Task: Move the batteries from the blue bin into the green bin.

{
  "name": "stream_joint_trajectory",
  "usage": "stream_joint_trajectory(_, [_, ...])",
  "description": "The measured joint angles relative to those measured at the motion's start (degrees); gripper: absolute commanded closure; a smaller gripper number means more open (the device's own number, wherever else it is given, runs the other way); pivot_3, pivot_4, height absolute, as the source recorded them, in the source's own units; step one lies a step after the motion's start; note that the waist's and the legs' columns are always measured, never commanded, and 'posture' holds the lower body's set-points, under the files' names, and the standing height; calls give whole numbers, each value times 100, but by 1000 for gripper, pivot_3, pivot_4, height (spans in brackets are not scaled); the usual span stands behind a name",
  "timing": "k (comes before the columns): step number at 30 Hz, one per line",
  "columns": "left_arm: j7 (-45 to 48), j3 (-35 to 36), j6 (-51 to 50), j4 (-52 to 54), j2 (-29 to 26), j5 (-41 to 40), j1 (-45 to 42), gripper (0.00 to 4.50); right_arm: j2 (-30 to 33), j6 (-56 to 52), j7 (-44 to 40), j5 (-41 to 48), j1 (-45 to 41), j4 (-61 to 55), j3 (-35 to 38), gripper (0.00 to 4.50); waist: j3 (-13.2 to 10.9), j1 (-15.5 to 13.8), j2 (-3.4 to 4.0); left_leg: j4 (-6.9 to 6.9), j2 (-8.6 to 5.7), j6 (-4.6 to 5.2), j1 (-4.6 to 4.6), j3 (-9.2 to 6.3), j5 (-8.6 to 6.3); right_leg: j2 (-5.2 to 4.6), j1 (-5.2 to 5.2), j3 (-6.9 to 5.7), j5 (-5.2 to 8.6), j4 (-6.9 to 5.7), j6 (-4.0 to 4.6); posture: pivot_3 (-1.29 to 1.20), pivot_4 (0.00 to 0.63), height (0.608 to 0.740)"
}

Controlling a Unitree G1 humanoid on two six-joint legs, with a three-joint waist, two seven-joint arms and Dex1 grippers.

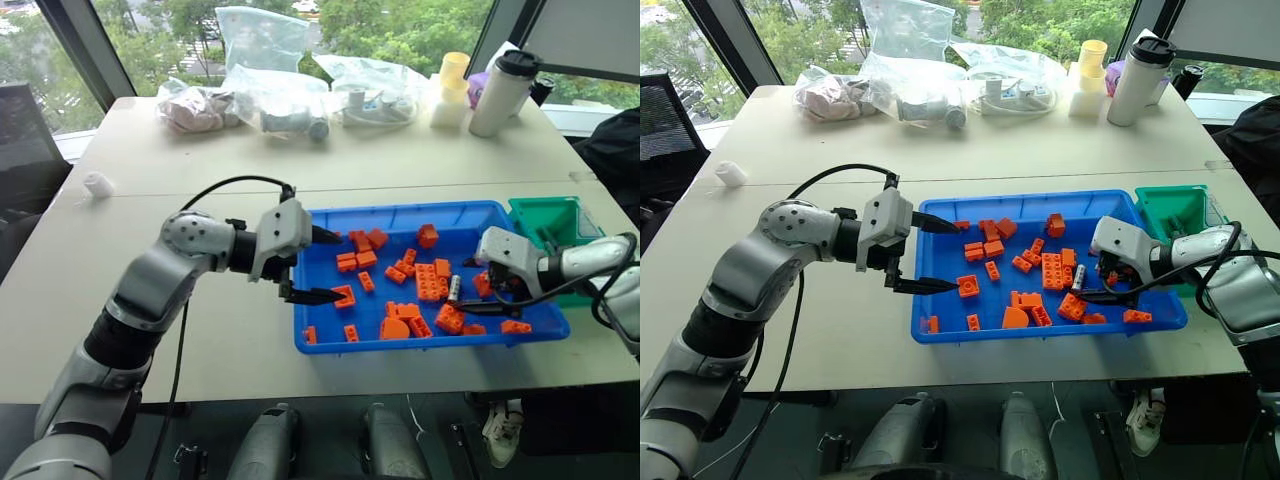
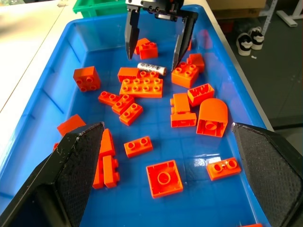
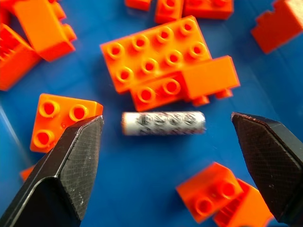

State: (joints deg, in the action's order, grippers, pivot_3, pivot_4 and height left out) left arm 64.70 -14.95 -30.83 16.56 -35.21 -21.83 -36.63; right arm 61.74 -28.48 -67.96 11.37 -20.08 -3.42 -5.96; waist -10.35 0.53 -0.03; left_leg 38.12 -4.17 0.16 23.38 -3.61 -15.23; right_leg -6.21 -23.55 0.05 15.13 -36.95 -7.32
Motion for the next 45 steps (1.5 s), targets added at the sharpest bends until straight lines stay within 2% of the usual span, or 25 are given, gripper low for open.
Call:
stream_joint_trajectory(12, [11,-3,25,-55,44,11,-14,0,-124,276,122,-413,1,268,-163,61,0,0,0,0,0,-6,0,0,4,0,0,0,0,0,0,0,150,740])
stream_joint_trajectory(15, [10,-5,25,-55,44,14,-14,0,-139,280,113,-415,1,269,-163,933,0,1,0,0,0,-7,0,0,4,0,0,0,0,0,0,0,150,740])
stream_joint_trajectory(16, [10,-8,26,-55,44,17,-14,0,-162,281,110,-415,1,270,-163,1375,0,2,0,0,0,-7,0,0,4,0,0,0,0,0,0,0,150,740])
stream_joint_trajectory(17, [10,-11,26,-55,44,19,-14,0,-178,285,107,-416,2,271,-163,2036,0,2,0,0,0,-7,0,0,4,0,0,0,0,0,0,0,150,740])
stream_joint_trajectory(18, [12,-12,28,-56,44,20,-14,0,-186,303,107,-416,0,270,-162,2314,0,2,0,0,0,-7,-1,0,4,0,0,0,0,-1,0,0,150,740])
stream_joint_trajectory(28, [19,0,59,-154,163,33,-21,0,-193,114,229,-336,6,273,42,2303,0,-11,0,0,-1,-7,0,0,4,-1,1,0,0,-1,0,0,150,740])
stream_joint_trajectory(31, [-152,33,217,-686,654,5,-207,0,-231,-536,744,85,-193,337,1078,2303,-1,-91,1,6,-4,-8,2,0,4,-3,0,-1,0,-1,0,0,150,740])
stream_joint_trajectory(35, [-284,81,499,-1234,1179,-9,-562,0,-306,-810,1608,318,-490,368,2350,2303,1,-140,-3,5,-3,-12,2,-1,6,-3,2,-2,0,0,0,0,150,740])
stream_joint_trajectory(38, [-375,198,587,-1708,1594,-65,-790,0,-327,-1002,2102,244,-209,516,2659,2303,1,-156,-4,7,-11,-12,3,4,7,-13,3,-2,0,1,0,0,150,740])
stream_joint_trajectory(45, [-302,221,888,-2289,1900,6,-1055,0,-516,-1843,3177,156,-28,650,2977,2303,3,-77,2,4,-5,-10,0,10,6,-8,-2,0,0,-8,0,0,150,740])
